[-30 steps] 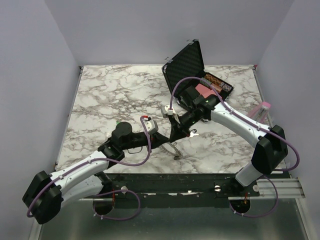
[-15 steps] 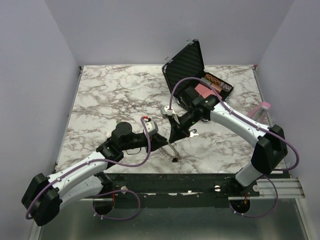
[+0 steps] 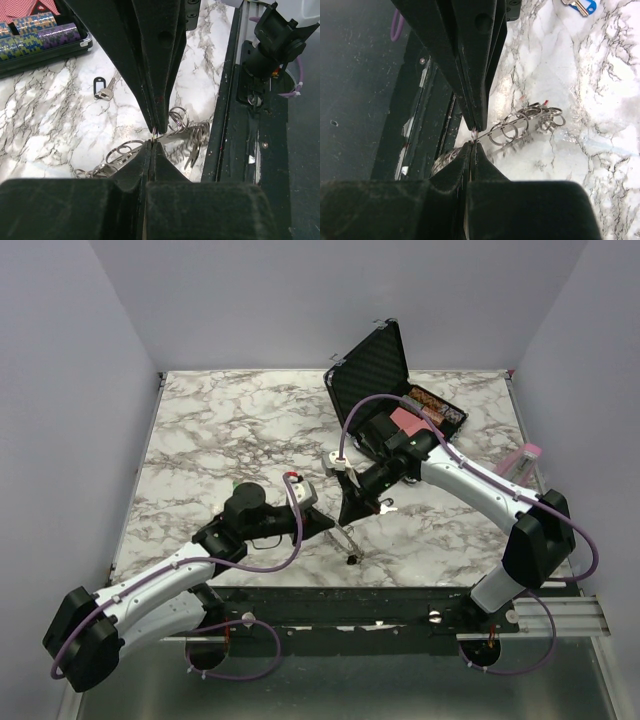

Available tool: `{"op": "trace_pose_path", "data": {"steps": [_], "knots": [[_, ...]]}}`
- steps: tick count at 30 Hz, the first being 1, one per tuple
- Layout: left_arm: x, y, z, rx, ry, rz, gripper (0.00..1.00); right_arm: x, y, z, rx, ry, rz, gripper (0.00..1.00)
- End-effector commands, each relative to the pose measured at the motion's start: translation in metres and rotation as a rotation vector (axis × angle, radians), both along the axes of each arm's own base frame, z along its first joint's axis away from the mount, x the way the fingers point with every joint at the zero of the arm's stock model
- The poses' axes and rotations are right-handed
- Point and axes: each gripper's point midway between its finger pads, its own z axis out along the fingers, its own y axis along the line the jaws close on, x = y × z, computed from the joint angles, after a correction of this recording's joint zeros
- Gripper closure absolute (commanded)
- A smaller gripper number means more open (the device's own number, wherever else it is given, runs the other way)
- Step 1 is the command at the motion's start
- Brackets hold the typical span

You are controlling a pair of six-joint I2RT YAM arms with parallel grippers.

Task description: Put the keys on the keyring

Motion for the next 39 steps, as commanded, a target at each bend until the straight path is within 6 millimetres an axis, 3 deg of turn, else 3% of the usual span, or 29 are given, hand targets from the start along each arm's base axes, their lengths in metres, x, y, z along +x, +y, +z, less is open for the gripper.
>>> {"op": "trace_pose_path", "data": {"steps": [1,7,11,13,18,27,39], "knots": [[0.0,-0.004,0.01,-0.023,-0.019,-0.012,1.0,-0.006,0.004,0.015,0.05,0.023,0.028,0.95],[0.001,0.0,0.021,-0.105,-0.085,0.019,1.0,-0.011,0.003,0.017,0.069,0.027,0.056,0.91],[-0.003,0.005,0.022,-0.124,-0.14,0.014,1.0,-0.015,0.003,0.021,0.085,0.04,0.067,0.64],[-0.007,0.009,0.023,-0.138,-0.171,0.01,1.0,-0.017,0.003,0.024,0.091,0.037,0.077,0.6],[-0.022,0.017,0.03,-0.209,-0.268,-0.023,1.0,-0.025,0.0,0.033,0.142,0.031,0.125,0.59],[-0.052,0.02,0.038,-0.27,-0.337,-0.156,1.0,-0.062,-0.012,0.041,0.346,-0.003,0.31,0.58],[-0.07,0.02,0.044,-0.226,-0.354,-0.28,1.0,-0.071,-0.018,0.048,0.395,-0.05,0.353,0.54]]}}
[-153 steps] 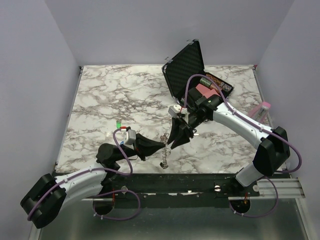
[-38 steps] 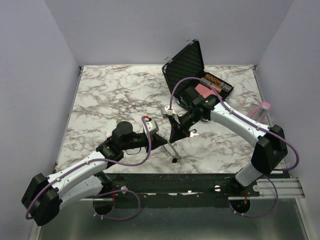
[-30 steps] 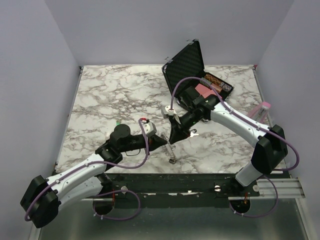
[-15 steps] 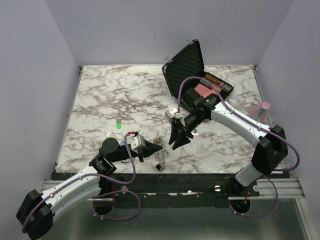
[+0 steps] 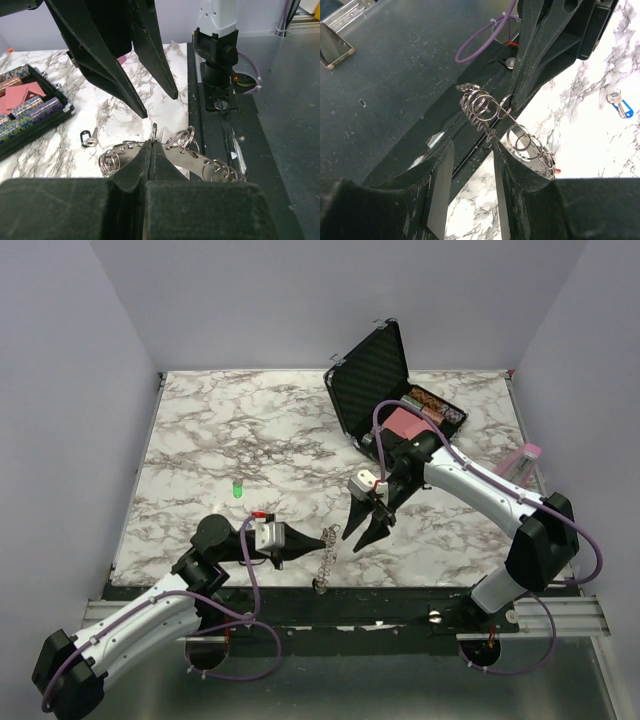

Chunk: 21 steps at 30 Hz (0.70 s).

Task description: Put the keys on the keyring

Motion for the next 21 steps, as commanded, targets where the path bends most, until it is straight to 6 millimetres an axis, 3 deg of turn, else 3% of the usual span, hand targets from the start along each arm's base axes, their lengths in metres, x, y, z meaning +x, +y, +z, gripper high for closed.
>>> {"op": "trace_pose_path", "data": {"steps": [1,8,21], "knots": [[-0.012,-0.002,0.016,-0.02,-0.064,-0.079,1.0,-0.01,-0.003,0.019,0.064,0.003,0.013,0.54],[-0.008,-0.008,0.018,-0.041,0.018,-0.082,1.0,-0.004,0.005,0.02,0.05,0.067,-0.033,0.55],[0.012,-0.013,0.016,0.002,0.213,0.023,1.0,0.019,0.018,0.003,-0.071,0.136,-0.16,0.59]]}}
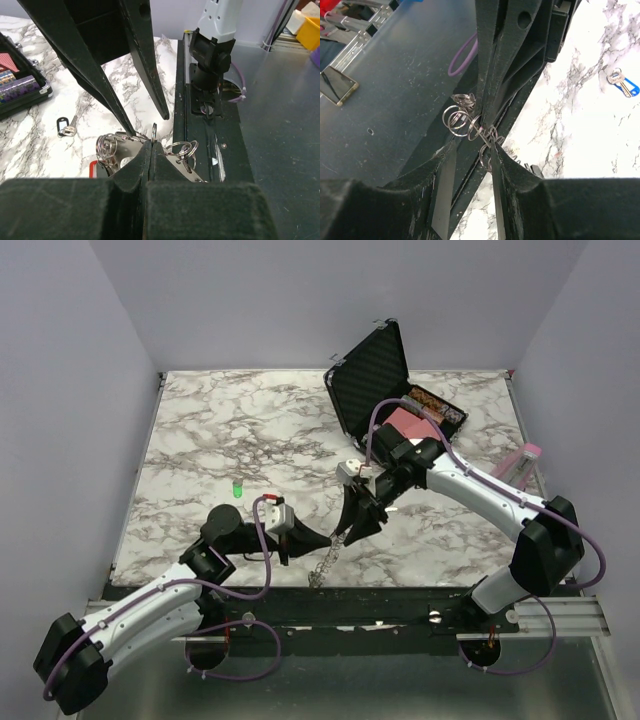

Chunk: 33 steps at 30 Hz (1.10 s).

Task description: Put the keys on the keyring

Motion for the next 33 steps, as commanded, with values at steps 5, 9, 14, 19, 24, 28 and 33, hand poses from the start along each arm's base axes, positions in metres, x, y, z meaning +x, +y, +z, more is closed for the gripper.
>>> {"op": "trace_pose_path", "data": {"steps": [5,9,14,19,24,28,33], "knots": [[0.012,-0.001,0.018,0.003,0.06,0.078,1.0,0.008,0.006,0.006,-0.015,0.009,-0.045,0.6],[0.016,0.001,0.017,0.005,0.067,0.105,1.0,0.006,0.006,0.009,-0.009,0.02,-0.041,0.62],[0.024,0.002,0.02,-0.018,0.075,0.156,1.0,0.008,0.007,0.006,-0.019,0.031,-0.046,0.66],[0.026,0.003,0.022,-0.048,0.09,0.179,1.0,0.01,0.01,0.001,-0.042,0.039,-0.061,0.69],[0.029,0.004,0.026,-0.074,0.1,0.197,1.0,0.012,0.013,-0.002,-0.055,0.052,-0.071,0.71],[0.031,0.004,0.027,-0.088,0.115,0.208,1.0,0.016,0.015,-0.003,-0.069,0.053,-0.089,0.74],[0.034,0.005,0.026,-0.102,0.135,0.234,1.0,0.018,0.017,-0.005,-0.08,0.048,-0.103,0.8]]}}
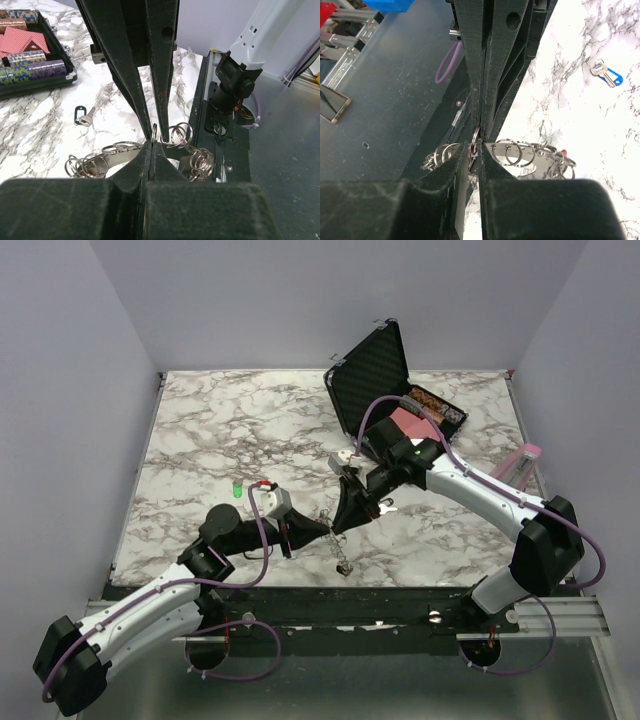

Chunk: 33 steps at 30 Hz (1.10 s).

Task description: Put the keys on the keyring

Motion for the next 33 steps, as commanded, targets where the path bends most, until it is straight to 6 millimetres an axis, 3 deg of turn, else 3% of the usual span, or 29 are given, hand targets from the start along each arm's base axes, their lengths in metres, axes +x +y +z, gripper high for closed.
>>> {"op": "trace_pose_path", "data": {"steps": [1,4,8,10,11,13,20,26,33], "knots": [[0.007,0.002,0.015,-0.074,-0.016,0.056,1.0,0.002,0.003,-0.006,-0.032,0.003,-0.02,0.85],[0.009,0.004,0.013,-0.078,-0.009,0.07,1.0,0.005,0.003,-0.006,-0.044,-0.002,-0.033,0.95],[0.009,0.006,0.01,-0.08,0.003,0.085,1.0,0.01,0.002,-0.008,-0.081,-0.025,-0.054,0.99],[0.01,0.008,0.01,-0.079,0.006,0.097,0.81,0.014,0.0,-0.011,-0.11,-0.043,-0.067,0.99],[0.011,0.01,0.01,-0.076,0.008,0.11,0.65,0.017,0.0,-0.011,-0.116,-0.064,-0.071,0.99],[0.012,0.015,0.011,-0.07,0.001,0.14,0.49,0.022,-0.002,-0.011,-0.15,-0.091,-0.083,0.99],[0.012,0.03,0.017,-0.053,-0.006,0.203,0.23,0.04,-0.028,-0.025,-0.393,-0.207,-0.081,0.99],[0.02,0.022,0.019,-0.067,-0.031,0.199,0.15,0.058,-0.051,-0.031,-0.605,-0.301,-0.1,0.99],[0.041,0.004,0.026,-0.052,-0.159,0.192,0.25,0.071,-0.061,-0.028,-0.706,-0.352,-0.12,0.99]]}}
